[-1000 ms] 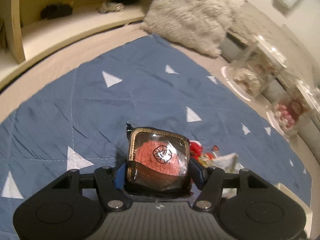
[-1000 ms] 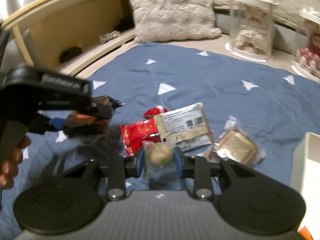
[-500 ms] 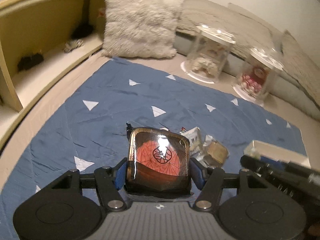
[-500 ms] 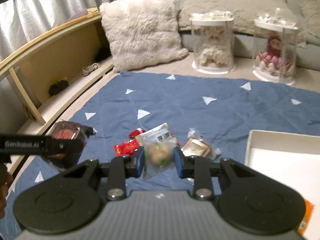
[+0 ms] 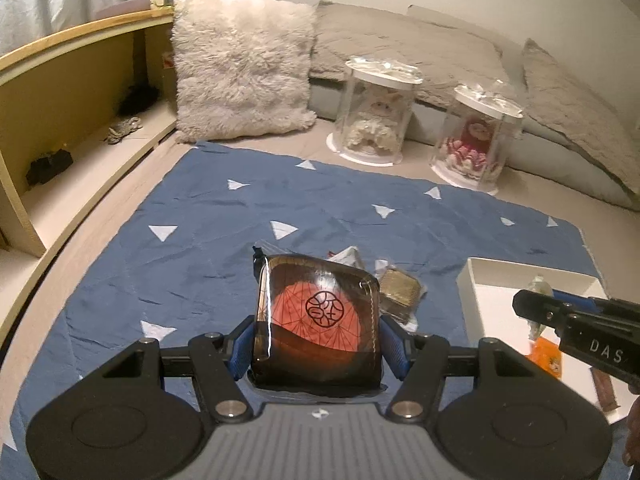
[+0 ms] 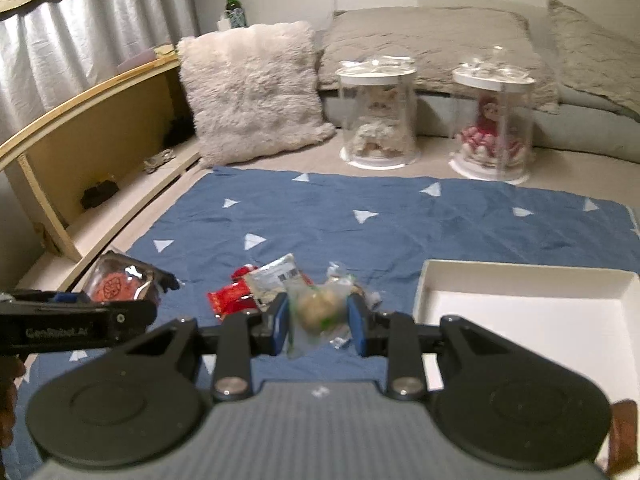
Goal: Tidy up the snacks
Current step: 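Carry the dark packet and clear packet with both tools over the white tray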
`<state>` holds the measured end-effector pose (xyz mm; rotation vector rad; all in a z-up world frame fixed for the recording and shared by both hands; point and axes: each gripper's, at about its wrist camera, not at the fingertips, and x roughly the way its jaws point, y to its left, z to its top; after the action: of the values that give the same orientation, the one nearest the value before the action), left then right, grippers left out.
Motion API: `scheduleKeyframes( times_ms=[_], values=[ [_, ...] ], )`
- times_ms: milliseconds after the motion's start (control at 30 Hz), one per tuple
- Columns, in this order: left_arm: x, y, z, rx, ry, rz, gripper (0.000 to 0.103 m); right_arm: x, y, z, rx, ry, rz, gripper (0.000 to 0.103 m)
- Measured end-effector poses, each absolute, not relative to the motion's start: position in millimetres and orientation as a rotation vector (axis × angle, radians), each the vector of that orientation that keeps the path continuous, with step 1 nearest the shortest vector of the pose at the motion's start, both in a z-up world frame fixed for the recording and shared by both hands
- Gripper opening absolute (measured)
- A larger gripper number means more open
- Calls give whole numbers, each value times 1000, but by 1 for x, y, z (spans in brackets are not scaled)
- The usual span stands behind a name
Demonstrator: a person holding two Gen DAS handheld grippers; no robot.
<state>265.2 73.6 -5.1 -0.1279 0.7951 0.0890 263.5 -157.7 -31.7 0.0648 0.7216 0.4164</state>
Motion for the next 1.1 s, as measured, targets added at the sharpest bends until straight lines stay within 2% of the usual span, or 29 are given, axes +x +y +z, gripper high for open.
scheduleKeyframes(
  times_ms=[267, 600, 1100],
  values=[
    [270, 39, -3, -125, 775, 4, 64, 250, -191, -20, 82, 690, 357, 36],
    [287, -26, -8, -153, 772, -146, 64, 245, -278, -26, 114, 711, 202, 36],
    [310, -139, -41, -186, 866, -349, 64, 236, -381, -49, 178, 777, 53, 36]
  ],
)
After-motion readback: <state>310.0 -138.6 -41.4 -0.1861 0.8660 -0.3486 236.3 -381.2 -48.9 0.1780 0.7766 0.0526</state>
